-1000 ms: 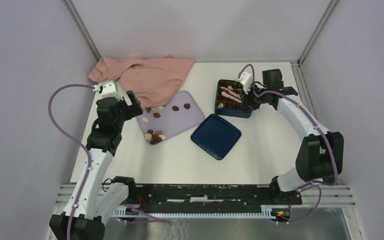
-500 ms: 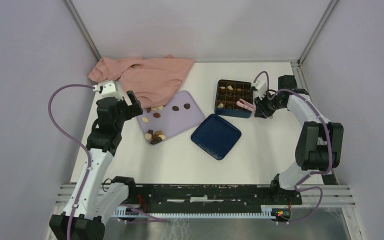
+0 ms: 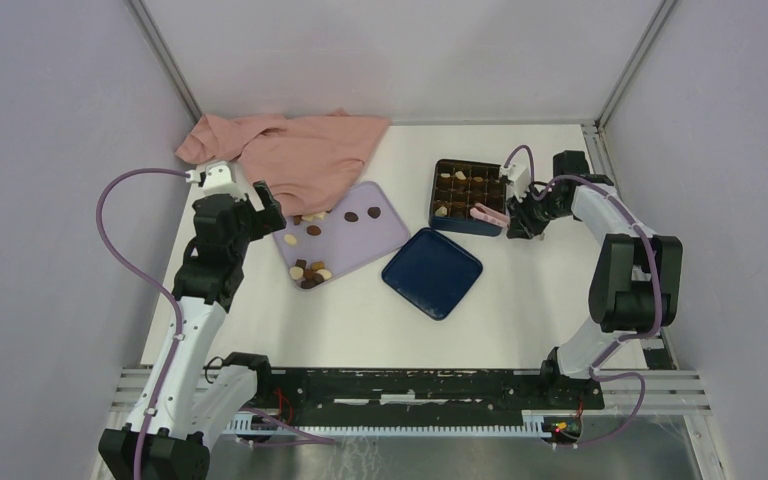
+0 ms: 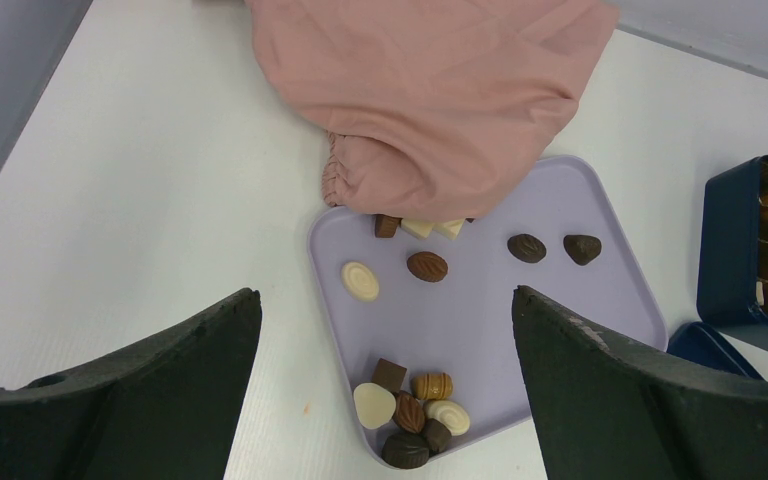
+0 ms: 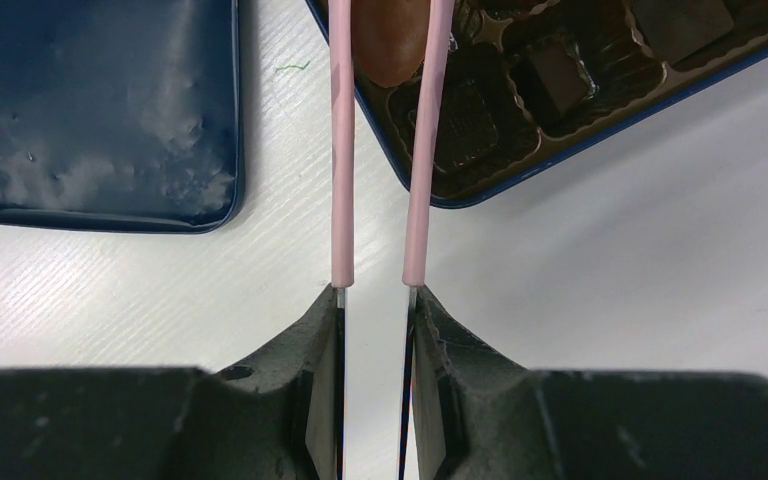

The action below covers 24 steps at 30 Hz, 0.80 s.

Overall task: Pack the chocolate
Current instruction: Place the fake chocolate in the packing box.

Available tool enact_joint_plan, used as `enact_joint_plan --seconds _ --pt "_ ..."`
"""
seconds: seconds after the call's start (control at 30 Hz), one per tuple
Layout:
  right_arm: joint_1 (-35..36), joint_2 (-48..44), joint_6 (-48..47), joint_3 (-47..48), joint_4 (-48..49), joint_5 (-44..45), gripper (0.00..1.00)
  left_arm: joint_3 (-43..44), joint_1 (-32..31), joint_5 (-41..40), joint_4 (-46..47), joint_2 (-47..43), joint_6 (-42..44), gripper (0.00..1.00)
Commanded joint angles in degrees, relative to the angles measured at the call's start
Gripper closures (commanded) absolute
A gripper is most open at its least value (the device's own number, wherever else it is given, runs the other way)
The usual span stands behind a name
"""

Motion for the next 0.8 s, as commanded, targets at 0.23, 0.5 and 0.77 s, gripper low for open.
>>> enact_joint_plan --seconds 0.23,0.5,0.77 --pt "0.52 2.15 -0.84 3.75 -0.36 -2.65 0.7 -0.11 0.36 0.5 2.32 -0.13 3.46 0.0" --pt "0.78 2.37 -0.75 5.04 -0.64 -2.45 0.6 -0.11 0.35 0.61 2.3 -0.08 3.48 0.0" --pt "0.87 2.41 -0.75 7.17 -1.61 -2.54 0.59 -0.11 0.33 0.46 2.31 -0.27 3.43 0.0"
